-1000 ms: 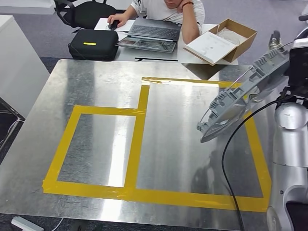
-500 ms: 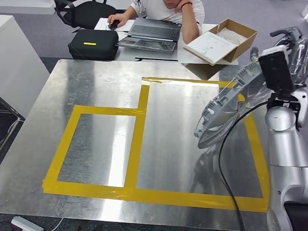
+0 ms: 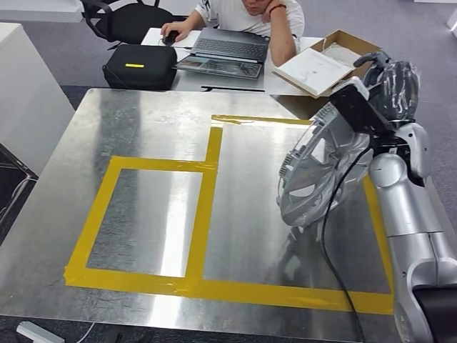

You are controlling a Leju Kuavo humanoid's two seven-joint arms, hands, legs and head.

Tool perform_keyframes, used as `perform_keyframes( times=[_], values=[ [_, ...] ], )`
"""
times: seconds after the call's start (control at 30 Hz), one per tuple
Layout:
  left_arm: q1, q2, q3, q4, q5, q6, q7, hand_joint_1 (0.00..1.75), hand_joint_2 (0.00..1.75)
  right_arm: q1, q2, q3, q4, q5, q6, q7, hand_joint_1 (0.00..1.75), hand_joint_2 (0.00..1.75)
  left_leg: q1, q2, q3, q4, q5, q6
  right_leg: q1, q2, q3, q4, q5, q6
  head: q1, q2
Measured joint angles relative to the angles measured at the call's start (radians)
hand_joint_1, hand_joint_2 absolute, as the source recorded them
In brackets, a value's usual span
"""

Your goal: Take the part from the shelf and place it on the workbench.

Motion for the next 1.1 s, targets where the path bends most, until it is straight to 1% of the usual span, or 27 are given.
perform_keyframes(
  times=[0.1, 0.2, 0.37, 0.5, 0.67, 1.1],
  values=[
    [-0.002, 0.0, -0.006, 0.0, 0.001, 0.0, 0.0, 0.0, 1.75, -0.027, 0.024, 0.022, 0.046, -0.001, -0.008, -0.002, 1.75, 1.75, 0.0, 0.0, 0.001, 0.0, 0.0, 0.0, 0.0, 0.0, -0.002, 0.0, 0.0, 0.0, 0.0, 0.0],
    [-0.003, 0.0, -0.008, 0.0, 0.003, 0.0, 0.001, 0.0, 1.75, -0.037, 0.045, 0.032, 0.07, -0.03, -0.014, -0.01, 1.75, 1.75, 0.0, 0.0, 0.001, 0.0, 0.0, 0.0, 0.0, -0.001, -0.002, 0.0, 0.0, 0.0, 0.0, 0.0],
    [-0.002, 0.0, -0.012, 0.0, 0.001, 0.0, 0.006, 0.0, 1.75, -0.038, 0.08, 0.029, 0.075, -0.127, -0.037, -0.021, 1.75, 1.75, -0.001, 0.0, 0.0, 0.001, 0.001, 0.001, 0.0, 0.0, 0.006, 0.0, 0.001, 0.001, 0.0, 0.0],
    [-0.003, 0.0, -0.015, 0.0, 0.0, 0.0, 0.01, 0.0, 1.75, -0.038, 0.098, 0.026, 0.075, -0.145, -0.041, -0.021, 1.75, 1.75, -0.001, 0.0, 0.0, 0.001, 0.001, 0.001, -0.001, 0.0, 0.006, 0.0, 0.001, 0.001, 0.0, 0.0],
    [-0.003, 0.0, -0.016, 0.0, 0.0, 0.0, 0.012, 0.0, 1.75, -0.039, 0.11, 0.024, 0.075, -0.151, -0.041, -0.021, 1.75, 1.75, -0.001, 0.0, 0.0, 0.001, 0.001, 0.001, -0.001, 0.0, 0.006, 0.0, 0.001, 0.001, 0.0, 0.0],
    [-0.003, 0.0, -0.024, 0.0, 0.0, 0.0, 0.014, 0.0, 1.75, -0.039, 0.114, 0.023, 0.075, -0.152, -0.041, -0.021, 1.75, 1.75, -0.001, 0.0, -0.001, 0.001, 0.001, 0.001, -0.001, 0.0, 0.006, 0.0, 0.001, 0.001, 0.0, 0.0]
  ],
)
